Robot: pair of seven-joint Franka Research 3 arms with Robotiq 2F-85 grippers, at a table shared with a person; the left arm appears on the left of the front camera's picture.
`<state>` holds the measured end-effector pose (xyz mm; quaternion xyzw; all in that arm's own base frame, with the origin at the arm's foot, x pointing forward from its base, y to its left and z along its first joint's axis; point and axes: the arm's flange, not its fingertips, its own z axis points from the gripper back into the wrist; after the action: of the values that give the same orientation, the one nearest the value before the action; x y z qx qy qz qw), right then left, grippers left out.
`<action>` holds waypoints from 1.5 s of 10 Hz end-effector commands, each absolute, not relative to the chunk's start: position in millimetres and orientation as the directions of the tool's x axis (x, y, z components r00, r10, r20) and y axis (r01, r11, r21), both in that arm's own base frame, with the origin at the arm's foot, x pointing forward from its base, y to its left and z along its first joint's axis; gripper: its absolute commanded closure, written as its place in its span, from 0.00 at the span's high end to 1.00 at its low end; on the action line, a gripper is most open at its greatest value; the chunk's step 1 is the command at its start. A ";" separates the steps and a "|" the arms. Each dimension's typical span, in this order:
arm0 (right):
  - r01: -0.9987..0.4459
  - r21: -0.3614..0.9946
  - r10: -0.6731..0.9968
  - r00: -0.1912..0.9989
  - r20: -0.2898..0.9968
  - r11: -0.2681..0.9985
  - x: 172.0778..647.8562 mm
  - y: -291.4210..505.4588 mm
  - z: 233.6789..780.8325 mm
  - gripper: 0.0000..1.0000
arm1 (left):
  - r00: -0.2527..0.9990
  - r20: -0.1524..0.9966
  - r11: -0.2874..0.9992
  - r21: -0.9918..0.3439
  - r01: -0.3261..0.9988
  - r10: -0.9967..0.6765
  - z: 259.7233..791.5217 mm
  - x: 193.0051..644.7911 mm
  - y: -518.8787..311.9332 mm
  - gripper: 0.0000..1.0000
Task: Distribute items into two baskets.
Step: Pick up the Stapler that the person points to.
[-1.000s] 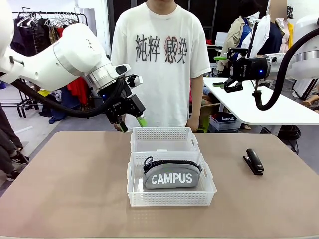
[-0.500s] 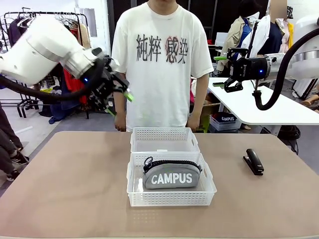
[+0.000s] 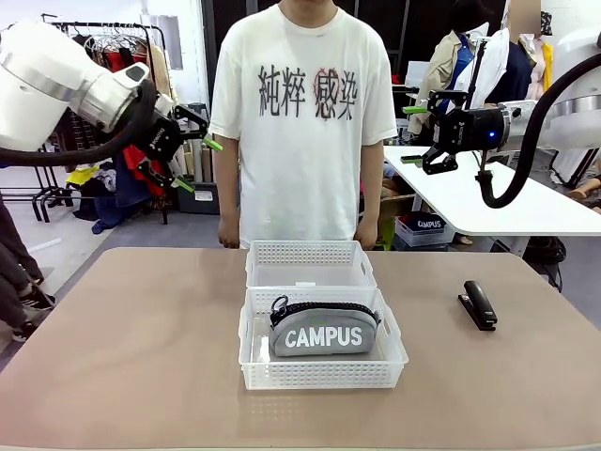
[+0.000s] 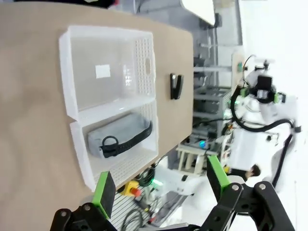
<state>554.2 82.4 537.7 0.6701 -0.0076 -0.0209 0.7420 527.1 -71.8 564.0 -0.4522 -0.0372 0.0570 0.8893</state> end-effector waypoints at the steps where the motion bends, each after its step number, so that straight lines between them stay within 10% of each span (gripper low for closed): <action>1: 0.016 0.995 -0.049 0.999 -0.011 0.103 553.8 83.3 541.1 1.00 | 0.973 -0.010 0.472 -0.873 -0.121 0.232 569.2 530.2 -52.5 1.00; 15: 0.016 0.995 -0.049 0.999 -0.011 0.103 553.8 83.3 541.1 1.00 | 0.978 0.191 0.123 -0.976 0.179 0.090 575.9 505.8 -20.6 1.00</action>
<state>554.2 82.5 537.7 0.6701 -0.0076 -0.0208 0.7420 507.5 -22.4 578.1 -0.6486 -0.0964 -0.0189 0.7548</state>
